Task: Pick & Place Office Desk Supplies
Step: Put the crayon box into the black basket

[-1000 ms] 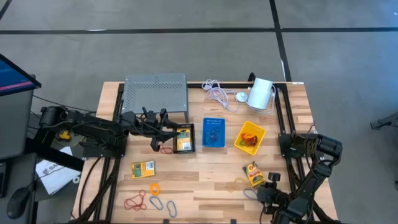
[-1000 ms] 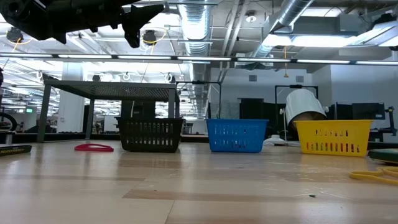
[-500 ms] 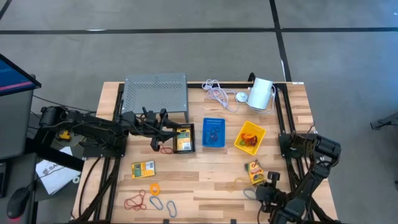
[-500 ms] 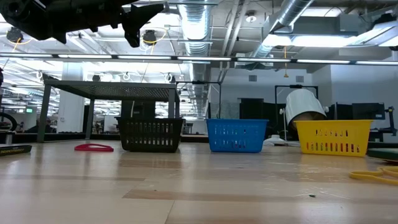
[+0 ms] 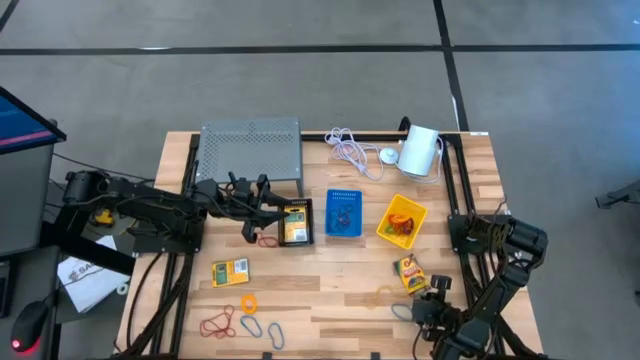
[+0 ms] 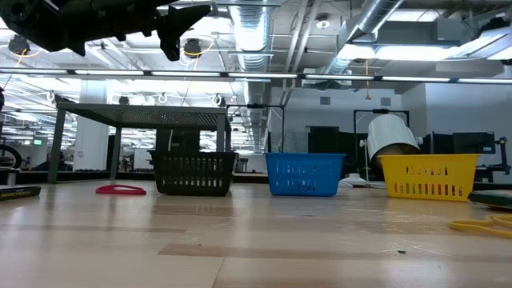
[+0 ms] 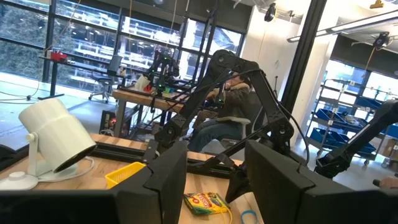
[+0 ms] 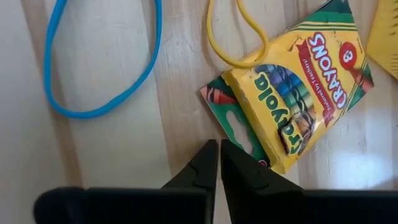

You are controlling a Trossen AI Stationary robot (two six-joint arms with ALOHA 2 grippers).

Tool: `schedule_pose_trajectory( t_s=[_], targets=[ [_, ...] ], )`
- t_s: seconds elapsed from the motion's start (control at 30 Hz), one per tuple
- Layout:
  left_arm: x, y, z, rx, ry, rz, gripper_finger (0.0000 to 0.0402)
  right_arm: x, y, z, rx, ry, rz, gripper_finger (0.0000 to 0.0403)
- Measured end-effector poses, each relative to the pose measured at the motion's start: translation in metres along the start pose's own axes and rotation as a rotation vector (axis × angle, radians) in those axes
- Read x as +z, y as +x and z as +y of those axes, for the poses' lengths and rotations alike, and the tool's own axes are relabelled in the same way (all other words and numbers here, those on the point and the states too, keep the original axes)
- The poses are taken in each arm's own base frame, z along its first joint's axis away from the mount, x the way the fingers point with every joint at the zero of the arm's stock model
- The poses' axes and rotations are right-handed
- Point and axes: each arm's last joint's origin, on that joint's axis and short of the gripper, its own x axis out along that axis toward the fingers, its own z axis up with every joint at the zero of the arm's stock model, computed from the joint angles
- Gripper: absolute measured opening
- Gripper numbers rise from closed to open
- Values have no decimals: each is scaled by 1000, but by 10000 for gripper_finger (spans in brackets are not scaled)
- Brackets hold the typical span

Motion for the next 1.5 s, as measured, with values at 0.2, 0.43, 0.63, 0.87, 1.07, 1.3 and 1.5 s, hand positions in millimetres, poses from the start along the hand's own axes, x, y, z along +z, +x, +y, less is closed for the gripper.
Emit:
schedule_pose_trajectory(
  t_s=[0.2, 0.43, 0.63, 0.87, 1.07, 1.3, 1.5],
  targets=[
    [0, 0, 0, 0, 0, 0, 158, 2, 0, -2, -2, -3, 25, 71],
    [0, 0, 0, 0, 0, 0, 158, 6, 1, -4, -8, 14, 36, 107],
    [0, 0, 0, -1, 0, 0, 158, 9, 3, -5, -11, -21, 36, 103],
    [0, 0, 0, -1, 0, 0, 158, 9, 7, -7, -20, -29, 18, 86],
    [0, 0, 0, -1, 0, 0, 158, 11, 13, -9, -25, -45, 16, 76],
    [0, 0, 0, -1, 0, 1, 158, 10, 16, -11, -41, -61, -4, 75],
    [0, 0, 0, -1, 0, 1, 158, 11, 17, -11, -50, -62, -16, 75]
  ],
)
